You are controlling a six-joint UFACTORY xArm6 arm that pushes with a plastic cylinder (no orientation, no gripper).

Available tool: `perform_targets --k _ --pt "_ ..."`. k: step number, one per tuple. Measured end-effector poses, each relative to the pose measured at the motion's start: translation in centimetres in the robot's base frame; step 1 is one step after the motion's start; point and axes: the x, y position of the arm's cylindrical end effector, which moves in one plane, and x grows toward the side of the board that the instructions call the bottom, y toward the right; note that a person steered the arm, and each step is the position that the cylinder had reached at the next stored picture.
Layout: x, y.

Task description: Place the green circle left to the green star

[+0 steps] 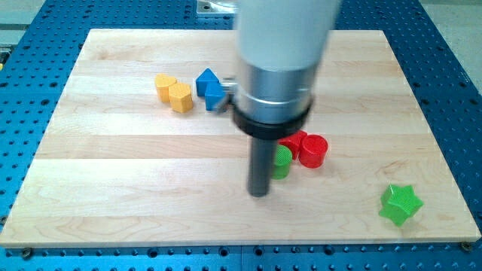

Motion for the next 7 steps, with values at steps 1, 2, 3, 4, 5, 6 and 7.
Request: perform_targets --k 1,2,3,4,5,6,7 --pt "-3.2 -0.3" --pt "-5.1 2.0" --pt "-2.8 4.6" --pt "-0.5 10.1" --pt "0.5 14.3" --pt "0.6 6.7" --pt "-2.9 -4.4"
